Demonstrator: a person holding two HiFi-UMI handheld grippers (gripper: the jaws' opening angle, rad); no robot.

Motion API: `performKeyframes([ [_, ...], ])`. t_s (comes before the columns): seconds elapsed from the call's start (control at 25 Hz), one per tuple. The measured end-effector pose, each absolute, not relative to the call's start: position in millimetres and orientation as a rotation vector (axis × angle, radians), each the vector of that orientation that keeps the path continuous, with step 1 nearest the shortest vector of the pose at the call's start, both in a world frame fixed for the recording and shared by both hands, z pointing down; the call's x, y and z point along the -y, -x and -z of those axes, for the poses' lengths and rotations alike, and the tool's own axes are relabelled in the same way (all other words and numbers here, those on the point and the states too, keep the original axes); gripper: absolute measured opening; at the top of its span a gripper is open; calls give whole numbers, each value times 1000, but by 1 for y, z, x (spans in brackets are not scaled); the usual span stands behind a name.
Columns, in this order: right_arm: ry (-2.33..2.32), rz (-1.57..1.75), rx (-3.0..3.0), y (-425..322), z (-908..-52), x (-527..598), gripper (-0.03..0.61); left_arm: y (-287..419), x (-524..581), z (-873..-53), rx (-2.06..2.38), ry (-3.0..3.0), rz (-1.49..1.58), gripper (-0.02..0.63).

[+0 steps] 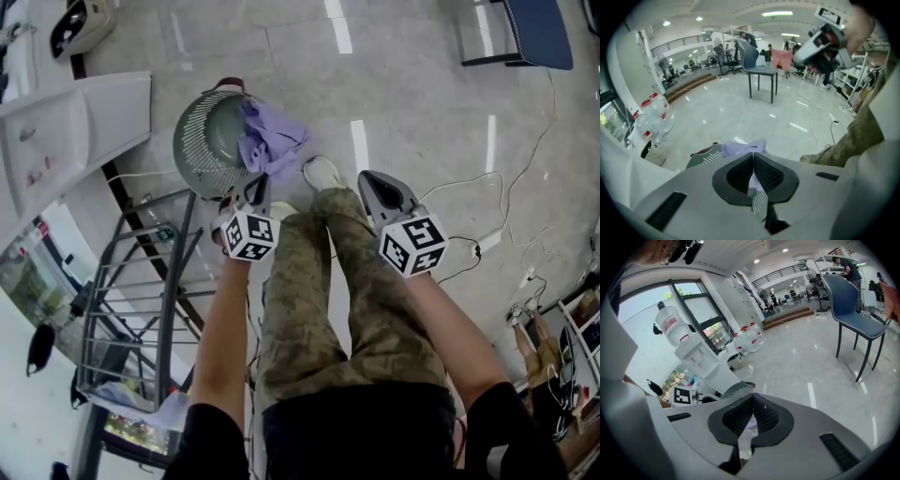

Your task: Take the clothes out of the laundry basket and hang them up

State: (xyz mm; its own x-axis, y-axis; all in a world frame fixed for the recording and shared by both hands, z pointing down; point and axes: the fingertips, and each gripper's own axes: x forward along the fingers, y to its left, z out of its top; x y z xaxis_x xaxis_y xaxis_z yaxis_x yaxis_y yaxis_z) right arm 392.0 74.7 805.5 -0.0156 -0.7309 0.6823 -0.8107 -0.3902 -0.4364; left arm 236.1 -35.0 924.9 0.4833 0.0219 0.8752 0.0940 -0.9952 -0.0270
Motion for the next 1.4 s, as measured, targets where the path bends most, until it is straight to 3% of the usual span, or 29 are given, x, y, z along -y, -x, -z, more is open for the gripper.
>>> performKeyframes([
  [0.68, -1701, -1144, 1975, -330, -796, -12, 3, -174, 82, -703, -537, 2930, 1096, 3],
  [1.4, -1462, -1152, 2021, -275, -814, 13, 3, -106, 70, -806, -838, 3087, 1422, 3],
])
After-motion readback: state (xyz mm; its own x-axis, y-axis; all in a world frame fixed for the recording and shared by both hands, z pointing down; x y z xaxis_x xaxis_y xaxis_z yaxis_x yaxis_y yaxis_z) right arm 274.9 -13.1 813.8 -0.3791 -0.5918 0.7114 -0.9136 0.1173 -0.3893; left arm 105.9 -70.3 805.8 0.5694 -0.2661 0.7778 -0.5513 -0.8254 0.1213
